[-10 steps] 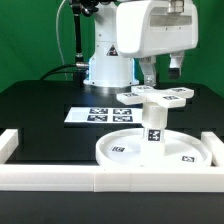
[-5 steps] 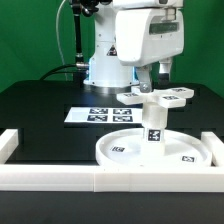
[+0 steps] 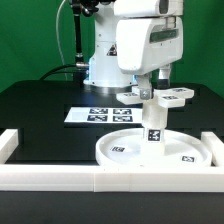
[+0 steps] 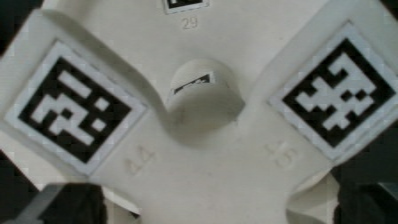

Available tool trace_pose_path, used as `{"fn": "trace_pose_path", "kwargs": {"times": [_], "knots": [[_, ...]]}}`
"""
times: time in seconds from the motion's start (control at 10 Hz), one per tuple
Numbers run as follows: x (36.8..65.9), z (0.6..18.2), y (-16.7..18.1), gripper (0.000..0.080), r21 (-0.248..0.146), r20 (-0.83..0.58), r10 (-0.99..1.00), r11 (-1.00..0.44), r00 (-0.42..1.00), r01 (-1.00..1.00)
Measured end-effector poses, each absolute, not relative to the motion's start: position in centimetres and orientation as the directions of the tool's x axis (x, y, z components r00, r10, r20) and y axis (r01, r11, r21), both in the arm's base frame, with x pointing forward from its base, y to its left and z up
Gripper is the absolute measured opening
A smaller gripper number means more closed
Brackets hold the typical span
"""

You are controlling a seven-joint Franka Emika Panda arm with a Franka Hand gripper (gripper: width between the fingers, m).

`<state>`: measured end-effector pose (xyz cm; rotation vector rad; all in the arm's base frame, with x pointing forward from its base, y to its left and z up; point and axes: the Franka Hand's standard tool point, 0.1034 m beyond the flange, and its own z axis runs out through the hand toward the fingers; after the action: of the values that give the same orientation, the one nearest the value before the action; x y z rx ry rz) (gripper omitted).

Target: Assemble round table

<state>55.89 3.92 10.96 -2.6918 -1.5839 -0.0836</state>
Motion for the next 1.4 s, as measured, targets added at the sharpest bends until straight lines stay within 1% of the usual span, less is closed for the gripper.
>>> {"fn": "trace_pose_path", "kwargs": {"times": [0.3,0.4,0.5,0.9,1.0,1.1,1.2,1.4], "knots": [[55.82,10.65,3.87,0.0649,0.009,0.05,0.874,-0.484,0.483,0.875],[55.8,10.6,3.85,0.0525,0.008,0.049,0.874,-0.485,0.484,0.875],[55.8,10.6,3.81,0.044,0.008,0.049,0.873,-0.486,0.485,0.874],[55.8,10.6,3.78,0.044,0.006,0.05,0.853,-0.521,0.52,0.854],[55.78,10.57,3.78,0.044,0.002,0.052,0.82,-0.571,0.57,0.821],[55.79,10.55,3.73,0.044,-0.009,0.059,0.717,-0.695,0.694,0.719],[55.78,10.54,3.78,0.0441,-0.015,0.058,0.645,-0.763,0.762,0.647],[55.73,10.5,3.94,0.0442,-0.032,0.053,0.431,-0.901,0.901,0.433]]}}
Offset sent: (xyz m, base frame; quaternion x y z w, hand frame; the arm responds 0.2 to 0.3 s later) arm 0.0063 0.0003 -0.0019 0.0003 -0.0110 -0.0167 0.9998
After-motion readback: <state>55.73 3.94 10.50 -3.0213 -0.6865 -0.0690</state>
